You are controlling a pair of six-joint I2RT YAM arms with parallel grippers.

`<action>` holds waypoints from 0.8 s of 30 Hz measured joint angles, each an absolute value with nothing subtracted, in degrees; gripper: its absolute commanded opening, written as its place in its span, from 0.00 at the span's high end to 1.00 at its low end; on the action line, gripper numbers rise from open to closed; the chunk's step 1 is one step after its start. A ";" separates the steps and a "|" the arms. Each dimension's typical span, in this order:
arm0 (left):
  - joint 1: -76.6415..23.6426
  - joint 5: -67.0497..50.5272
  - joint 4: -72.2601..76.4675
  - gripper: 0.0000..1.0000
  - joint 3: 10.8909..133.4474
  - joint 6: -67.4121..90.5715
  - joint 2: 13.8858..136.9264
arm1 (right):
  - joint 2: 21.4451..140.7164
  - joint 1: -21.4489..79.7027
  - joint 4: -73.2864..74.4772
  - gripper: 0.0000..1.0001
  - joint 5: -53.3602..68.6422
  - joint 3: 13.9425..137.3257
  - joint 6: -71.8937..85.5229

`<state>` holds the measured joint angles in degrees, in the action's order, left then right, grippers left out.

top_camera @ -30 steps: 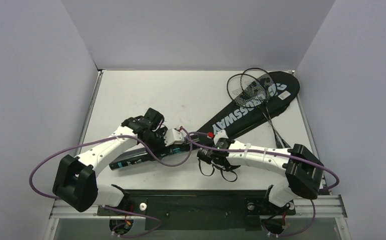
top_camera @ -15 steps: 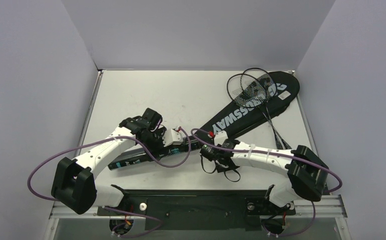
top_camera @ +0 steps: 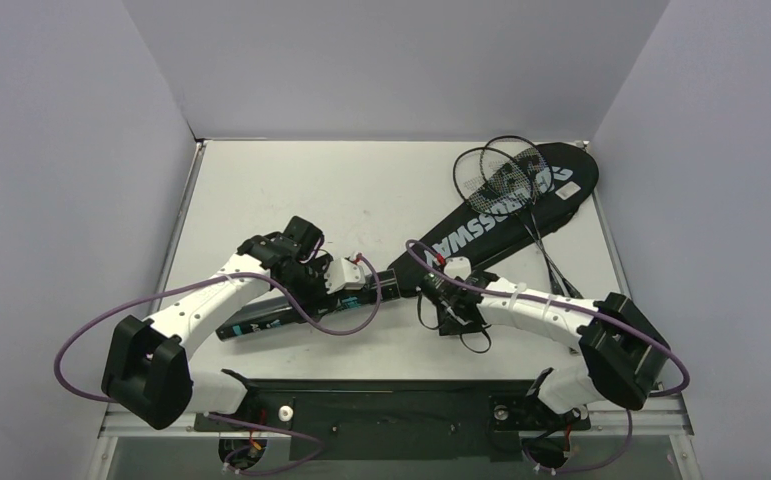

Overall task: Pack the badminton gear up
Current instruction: Close the lid on the shuttle tube.

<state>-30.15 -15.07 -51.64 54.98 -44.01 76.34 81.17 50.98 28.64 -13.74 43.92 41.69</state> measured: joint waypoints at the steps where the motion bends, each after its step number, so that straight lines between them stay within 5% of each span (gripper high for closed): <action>1: -30.15 -15.09 -51.66 0.63 54.98 -44.03 76.27 | 81.32 50.13 27.97 0.68 -13.23 43.59 41.71; 18: -30.13 -15.49 -51.68 0.64 54.98 -44.05 76.18 | 85.41 48.07 21.45 0.84 -9.23 42.85 43.55; 24: -29.93 -17.69 -52.60 0.64 54.98 -45.87 75.83 | 85.41 48.10 20.82 1.00 -9.52 42.74 44.77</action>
